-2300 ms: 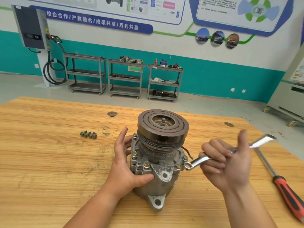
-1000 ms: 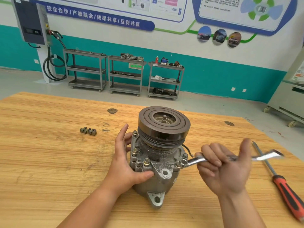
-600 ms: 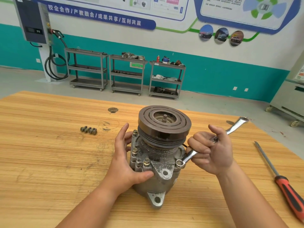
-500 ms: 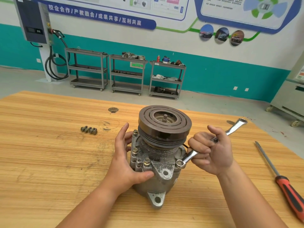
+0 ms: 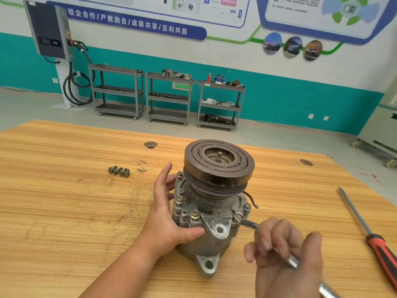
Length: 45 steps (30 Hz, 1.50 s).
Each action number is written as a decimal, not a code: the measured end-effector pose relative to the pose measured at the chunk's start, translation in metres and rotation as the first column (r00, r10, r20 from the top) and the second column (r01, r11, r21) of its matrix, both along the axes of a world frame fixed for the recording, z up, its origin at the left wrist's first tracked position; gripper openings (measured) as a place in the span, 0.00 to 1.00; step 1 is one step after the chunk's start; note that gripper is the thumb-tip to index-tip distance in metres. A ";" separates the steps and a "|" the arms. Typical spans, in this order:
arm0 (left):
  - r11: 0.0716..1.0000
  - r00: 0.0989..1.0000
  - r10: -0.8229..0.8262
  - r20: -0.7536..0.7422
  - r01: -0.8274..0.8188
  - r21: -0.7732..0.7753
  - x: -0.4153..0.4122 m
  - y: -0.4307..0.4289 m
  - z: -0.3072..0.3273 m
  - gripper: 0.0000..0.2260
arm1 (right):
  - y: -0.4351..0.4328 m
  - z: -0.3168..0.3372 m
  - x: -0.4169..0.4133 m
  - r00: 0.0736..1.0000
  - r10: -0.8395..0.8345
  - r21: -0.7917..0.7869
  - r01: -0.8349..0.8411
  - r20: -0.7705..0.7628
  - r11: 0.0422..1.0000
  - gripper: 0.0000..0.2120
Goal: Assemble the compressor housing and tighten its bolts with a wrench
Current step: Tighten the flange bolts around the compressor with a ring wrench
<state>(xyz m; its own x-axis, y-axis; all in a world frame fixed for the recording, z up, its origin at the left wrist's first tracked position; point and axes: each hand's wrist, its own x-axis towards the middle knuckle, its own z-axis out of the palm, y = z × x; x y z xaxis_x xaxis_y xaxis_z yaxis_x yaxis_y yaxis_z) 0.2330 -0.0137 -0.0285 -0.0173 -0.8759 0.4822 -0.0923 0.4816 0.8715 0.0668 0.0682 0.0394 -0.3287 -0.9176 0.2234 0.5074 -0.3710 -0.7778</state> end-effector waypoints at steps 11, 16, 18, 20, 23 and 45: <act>1.000 1.000 0.004 0.001 -0.004 -0.018 0.000 -0.002 0.000 0.54 | -0.001 -0.012 -0.020 0.812 -0.186 -0.426 -0.083 -0.552 0.901 0.12; 1.000 1.000 0.011 0.008 -0.011 -0.010 0.001 -0.001 0.000 0.54 | -0.053 0.007 -0.059 0.944 0.322 -0.090 -0.315 0.069 0.945 0.29; 1.000 1.000 0.014 0.011 -0.014 -0.007 0.001 0.000 0.000 0.54 | -0.078 0.006 -0.067 0.891 0.420 0.011 -0.428 0.176 0.904 0.27; 1.000 1.000 0.020 0.019 -0.020 -0.008 0.002 0.000 0.001 0.54 | -0.097 -0.002 -0.072 0.804 0.531 0.038 -0.559 0.268 0.828 0.27; 1.000 0.999 0.019 0.028 -0.019 -0.007 0.001 0.001 0.002 0.54 | -0.115 -0.013 -0.075 0.534 0.736 -0.028 -0.801 0.416 0.598 0.28; 1.000 0.999 0.014 0.044 -0.013 -0.011 0.001 0.001 0.003 0.54 | -0.007 -0.008 -0.007 0.946 -0.110 -0.125 0.075 -0.304 0.989 0.24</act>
